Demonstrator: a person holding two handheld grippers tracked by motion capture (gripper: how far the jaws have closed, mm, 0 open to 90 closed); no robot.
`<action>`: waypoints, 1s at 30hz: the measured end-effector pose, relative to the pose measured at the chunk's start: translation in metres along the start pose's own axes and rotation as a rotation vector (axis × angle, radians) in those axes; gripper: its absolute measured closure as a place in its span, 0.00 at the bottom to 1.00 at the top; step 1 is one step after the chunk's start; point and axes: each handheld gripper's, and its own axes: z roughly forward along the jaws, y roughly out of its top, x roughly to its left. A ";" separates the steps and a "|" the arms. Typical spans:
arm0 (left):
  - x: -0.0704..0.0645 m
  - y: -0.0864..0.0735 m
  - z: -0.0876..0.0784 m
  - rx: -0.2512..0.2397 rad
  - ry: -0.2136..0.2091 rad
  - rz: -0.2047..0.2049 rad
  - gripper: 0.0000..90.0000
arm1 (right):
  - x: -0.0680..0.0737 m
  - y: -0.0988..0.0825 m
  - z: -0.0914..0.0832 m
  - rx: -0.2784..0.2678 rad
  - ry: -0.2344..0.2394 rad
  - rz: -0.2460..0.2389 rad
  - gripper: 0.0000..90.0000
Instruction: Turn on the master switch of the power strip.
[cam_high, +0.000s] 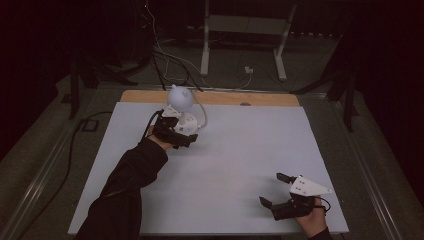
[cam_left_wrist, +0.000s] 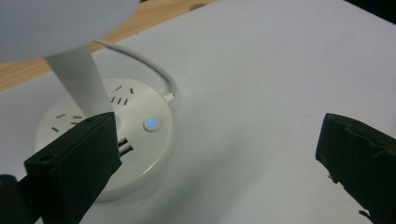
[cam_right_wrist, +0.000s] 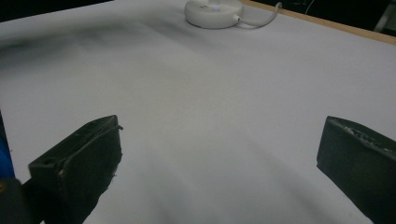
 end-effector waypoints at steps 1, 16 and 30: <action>0.000 0.000 -0.002 -0.003 0.001 0.003 0.00 | 0.000 0.000 0.000 0.000 -0.001 -0.001 0.00; -0.001 -0.022 -0.035 0.006 -0.010 0.036 0.00 | 0.001 0.001 -0.001 -0.003 -0.002 -0.001 0.00; -0.008 -0.068 -0.054 0.014 -0.013 0.051 0.00 | 0.003 0.003 -0.001 -0.013 -0.002 -0.002 0.00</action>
